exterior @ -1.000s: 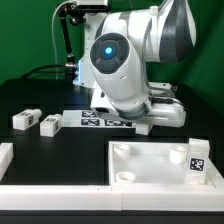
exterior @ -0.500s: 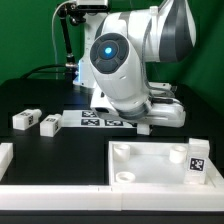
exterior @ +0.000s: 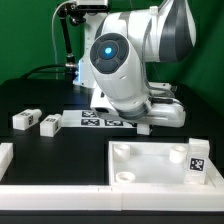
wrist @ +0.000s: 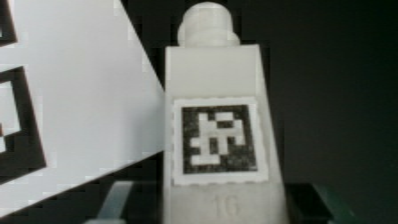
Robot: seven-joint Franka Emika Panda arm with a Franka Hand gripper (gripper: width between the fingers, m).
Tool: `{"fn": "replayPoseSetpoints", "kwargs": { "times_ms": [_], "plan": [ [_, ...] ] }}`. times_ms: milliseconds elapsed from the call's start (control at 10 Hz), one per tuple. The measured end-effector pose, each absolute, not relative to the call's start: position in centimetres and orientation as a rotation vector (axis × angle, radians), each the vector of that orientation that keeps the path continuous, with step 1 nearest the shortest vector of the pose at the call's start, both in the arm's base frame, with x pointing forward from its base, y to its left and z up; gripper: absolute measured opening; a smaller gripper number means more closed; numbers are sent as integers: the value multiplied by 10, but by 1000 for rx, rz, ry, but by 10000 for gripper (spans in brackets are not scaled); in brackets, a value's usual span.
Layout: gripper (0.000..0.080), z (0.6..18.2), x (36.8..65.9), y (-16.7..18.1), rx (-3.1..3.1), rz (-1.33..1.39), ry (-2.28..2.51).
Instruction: Assemble square table
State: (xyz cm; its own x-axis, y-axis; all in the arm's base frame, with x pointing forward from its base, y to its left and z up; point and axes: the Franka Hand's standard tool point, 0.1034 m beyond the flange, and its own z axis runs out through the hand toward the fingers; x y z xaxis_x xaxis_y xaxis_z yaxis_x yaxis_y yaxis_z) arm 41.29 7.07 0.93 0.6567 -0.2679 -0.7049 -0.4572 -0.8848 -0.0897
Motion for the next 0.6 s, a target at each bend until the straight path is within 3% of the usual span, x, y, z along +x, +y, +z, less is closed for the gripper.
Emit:
{"fn": "replayPoseSetpoints", "kwargs": {
  "times_ms": [400, 500, 600],
  "plan": [
    [291, 89, 472, 40, -2703, 914, 465],
    [291, 100, 479, 38, -2719, 890, 465],
    [291, 98, 484, 40, -2773, 753, 494]
  ]
}}
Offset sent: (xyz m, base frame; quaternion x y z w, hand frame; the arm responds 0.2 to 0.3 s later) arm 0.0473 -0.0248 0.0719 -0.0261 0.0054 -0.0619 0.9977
